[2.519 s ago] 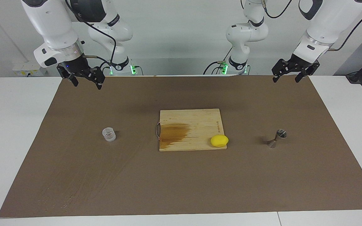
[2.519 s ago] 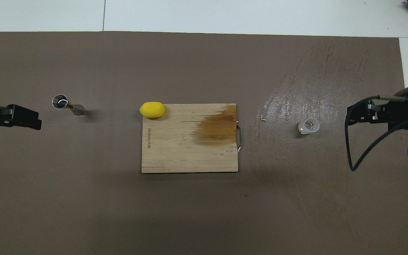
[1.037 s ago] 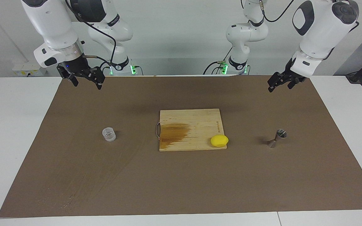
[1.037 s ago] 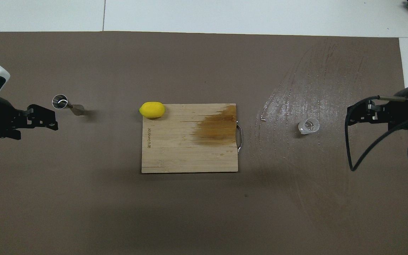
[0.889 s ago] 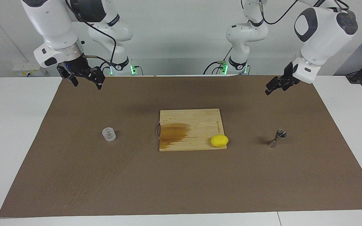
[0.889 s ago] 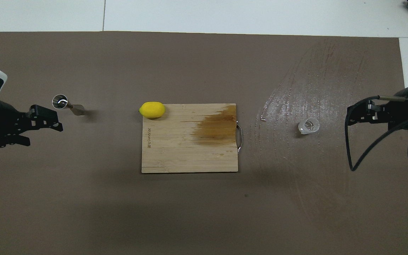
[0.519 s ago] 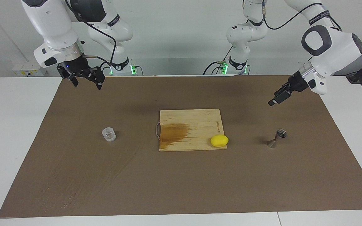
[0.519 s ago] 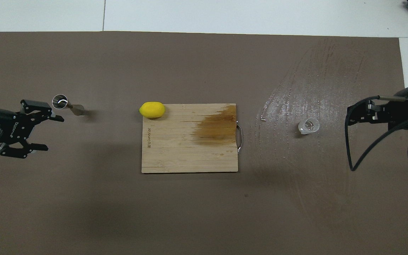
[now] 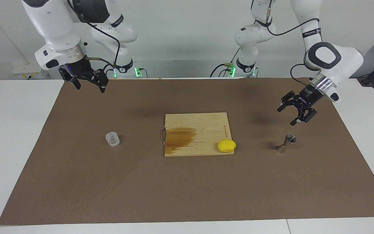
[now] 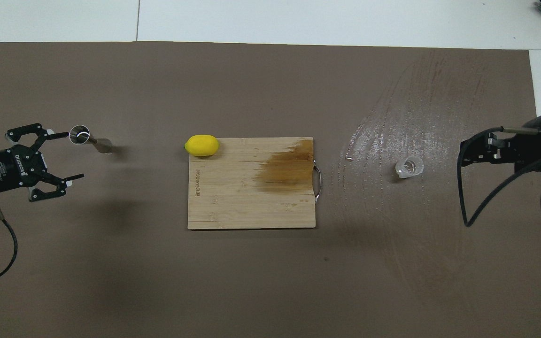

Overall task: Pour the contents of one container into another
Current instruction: 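Reach the open left gripper toward the small metal cup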

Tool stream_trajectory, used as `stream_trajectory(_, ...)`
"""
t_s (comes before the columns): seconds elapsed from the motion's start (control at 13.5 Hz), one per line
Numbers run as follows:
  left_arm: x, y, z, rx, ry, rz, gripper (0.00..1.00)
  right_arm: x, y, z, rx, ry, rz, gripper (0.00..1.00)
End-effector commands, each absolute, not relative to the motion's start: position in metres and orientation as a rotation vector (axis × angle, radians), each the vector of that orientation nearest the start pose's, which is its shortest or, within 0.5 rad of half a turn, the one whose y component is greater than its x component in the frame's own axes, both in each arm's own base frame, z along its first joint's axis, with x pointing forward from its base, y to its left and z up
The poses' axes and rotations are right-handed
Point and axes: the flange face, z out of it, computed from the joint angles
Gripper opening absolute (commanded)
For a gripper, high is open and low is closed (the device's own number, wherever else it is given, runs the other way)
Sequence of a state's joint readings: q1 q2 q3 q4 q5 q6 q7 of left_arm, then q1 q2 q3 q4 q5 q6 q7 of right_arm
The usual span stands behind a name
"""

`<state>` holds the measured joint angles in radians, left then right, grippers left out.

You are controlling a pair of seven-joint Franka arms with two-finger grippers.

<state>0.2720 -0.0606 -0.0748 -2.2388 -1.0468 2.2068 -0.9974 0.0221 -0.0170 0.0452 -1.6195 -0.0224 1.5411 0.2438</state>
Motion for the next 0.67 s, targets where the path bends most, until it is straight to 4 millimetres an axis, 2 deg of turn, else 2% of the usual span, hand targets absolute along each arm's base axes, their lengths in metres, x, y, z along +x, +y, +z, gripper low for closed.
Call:
stream_trajectory(0.0,0.499,0.087,0.399,1.069,1.99,-0.388,1.0,0.539,0.031,0.609,-3.171,0.248,0.08,1.0)
stream_trajectory(0.22,0.502,0.087,0.387,0.814,2.075,-0.45,1.0,0.539,0.031,0.609,-3.171,0.248,0.08,1.0)
stream_trajectory(0.3,0.503,0.087,0.377,0.745,2.102,-0.477,1.0,0.539,0.03,0.609,-3.171,0.251,0.08,1.0)
stream_trajectory(0.59,0.506,0.087,0.351,0.703,2.126,-0.516,1.0,0.539,0.03,0.609,-3.171,0.251,0.08,1.0)
